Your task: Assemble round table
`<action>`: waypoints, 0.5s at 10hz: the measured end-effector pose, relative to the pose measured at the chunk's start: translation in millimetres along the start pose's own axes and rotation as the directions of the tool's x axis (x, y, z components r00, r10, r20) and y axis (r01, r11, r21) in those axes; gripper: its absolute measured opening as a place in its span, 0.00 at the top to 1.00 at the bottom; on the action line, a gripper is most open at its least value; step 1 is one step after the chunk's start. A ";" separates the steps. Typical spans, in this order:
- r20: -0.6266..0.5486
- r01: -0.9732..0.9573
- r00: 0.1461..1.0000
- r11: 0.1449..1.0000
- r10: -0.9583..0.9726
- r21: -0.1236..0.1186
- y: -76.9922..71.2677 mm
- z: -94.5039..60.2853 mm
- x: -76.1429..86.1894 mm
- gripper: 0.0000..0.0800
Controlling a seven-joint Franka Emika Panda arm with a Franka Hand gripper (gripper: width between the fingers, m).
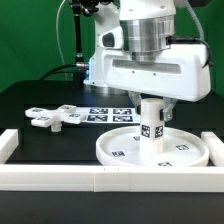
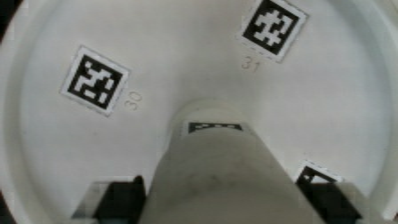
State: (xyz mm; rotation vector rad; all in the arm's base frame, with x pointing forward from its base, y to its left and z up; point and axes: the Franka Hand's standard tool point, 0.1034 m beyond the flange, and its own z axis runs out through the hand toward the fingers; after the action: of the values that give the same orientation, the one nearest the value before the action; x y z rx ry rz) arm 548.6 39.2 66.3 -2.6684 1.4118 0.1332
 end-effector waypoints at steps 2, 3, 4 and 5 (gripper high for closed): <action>0.012 -0.154 0.988 0.988 0.154 0.011 -0.5 0.0 -0.1 0.49; 0.021 -0.238 0.971 0.971 0.238 0.017 -1.2 -0.2 -0.3 0.49; 0.021 -0.258 0.966 0.966 0.257 0.017 -1.5 -0.2 -0.6 0.49; 0.020 -0.311 0.950 0.950 0.311 0.020 -2.5 -0.7 -0.2 0.49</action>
Offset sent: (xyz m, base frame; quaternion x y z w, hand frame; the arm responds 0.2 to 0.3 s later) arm 0.0000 0.0000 0.0000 0.0000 0.0000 0.1296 0.9916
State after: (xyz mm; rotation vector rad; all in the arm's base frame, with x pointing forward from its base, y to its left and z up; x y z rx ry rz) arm 550.5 40.6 67.1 -2.3999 1.8075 0.1659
